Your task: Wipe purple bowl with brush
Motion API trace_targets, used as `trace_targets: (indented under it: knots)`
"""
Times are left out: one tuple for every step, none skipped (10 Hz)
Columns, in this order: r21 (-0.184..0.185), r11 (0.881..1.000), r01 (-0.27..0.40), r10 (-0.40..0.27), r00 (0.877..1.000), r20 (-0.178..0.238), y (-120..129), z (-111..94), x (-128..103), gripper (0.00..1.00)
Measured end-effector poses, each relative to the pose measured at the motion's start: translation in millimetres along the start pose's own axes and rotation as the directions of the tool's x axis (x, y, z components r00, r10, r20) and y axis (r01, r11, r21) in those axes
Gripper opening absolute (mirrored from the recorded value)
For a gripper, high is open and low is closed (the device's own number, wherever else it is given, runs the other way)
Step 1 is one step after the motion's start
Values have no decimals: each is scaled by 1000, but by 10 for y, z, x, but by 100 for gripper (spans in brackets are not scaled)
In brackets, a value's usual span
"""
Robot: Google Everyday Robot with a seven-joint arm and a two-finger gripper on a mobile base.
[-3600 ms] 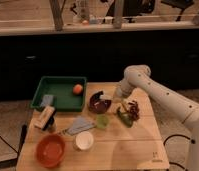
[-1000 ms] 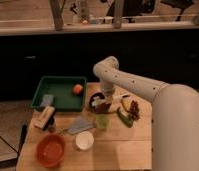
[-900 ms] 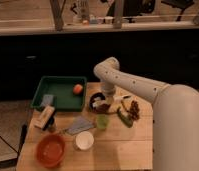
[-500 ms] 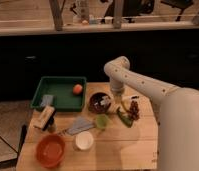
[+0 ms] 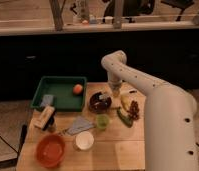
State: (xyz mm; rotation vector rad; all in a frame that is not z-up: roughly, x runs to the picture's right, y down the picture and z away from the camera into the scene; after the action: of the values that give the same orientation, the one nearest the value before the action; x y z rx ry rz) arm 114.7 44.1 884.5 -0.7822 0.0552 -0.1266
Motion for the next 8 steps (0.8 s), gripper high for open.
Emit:
trace_targets:
  knots:
    - [4,1000,20,-20,1000,-4,-60,-44,-104,5]
    - [7,999,40,-40,999,-6,-76,-72,-193,5]
    - [11,998,61,-61,998,-14,-73,-98,-251,5]
    - [13,996,90,-90,996,-27,-48,-114,-323,5]
    - [13,992,125,-125,992,-31,-4,-116,-448,5]
    - [11,988,153,-152,988,-37,66,-101,-515,5]
    - [7,986,168,-168,985,-39,143,-72,-535,5]
    - [0,982,187,-187,982,-36,262,-19,-567,5]
